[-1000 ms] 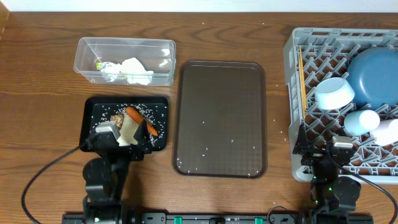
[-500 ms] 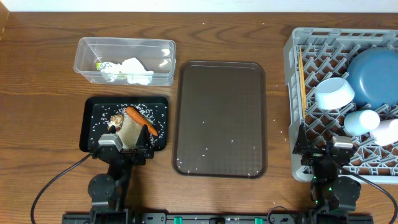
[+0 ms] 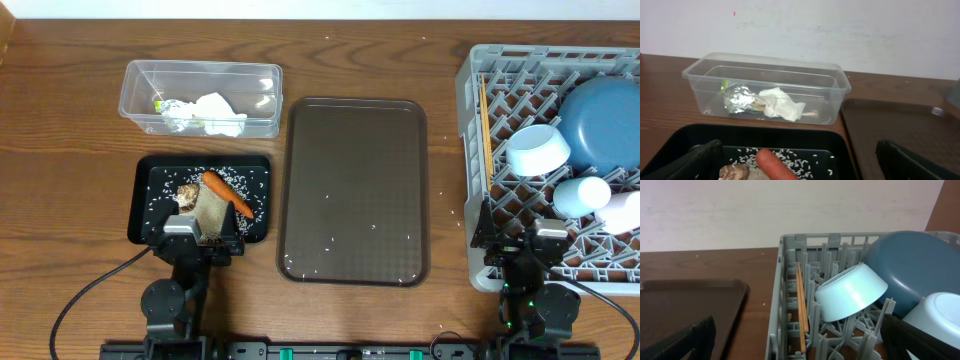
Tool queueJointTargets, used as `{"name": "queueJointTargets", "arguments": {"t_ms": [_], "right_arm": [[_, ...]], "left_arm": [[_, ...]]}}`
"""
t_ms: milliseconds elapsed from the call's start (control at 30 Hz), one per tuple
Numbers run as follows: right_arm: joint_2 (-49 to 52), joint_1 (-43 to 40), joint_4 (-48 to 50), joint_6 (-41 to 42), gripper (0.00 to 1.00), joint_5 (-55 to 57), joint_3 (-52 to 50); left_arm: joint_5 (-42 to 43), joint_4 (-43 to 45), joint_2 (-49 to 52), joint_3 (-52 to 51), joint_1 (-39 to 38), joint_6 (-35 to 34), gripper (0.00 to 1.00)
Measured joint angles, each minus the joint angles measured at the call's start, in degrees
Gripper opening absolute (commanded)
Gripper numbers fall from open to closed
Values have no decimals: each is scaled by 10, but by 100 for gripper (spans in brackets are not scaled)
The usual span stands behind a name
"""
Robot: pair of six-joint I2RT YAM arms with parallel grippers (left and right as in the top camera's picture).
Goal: Sort waste into correct bins and load items into the dishwasher rack
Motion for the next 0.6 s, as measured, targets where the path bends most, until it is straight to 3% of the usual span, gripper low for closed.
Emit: {"name": "queueJointTargets", "arguments": {"t_ms": [600], "right_arm": [[0,0,0,0,99,0,0]], "left_arm": [[-6,-2,0,1,0,12,98]]}}
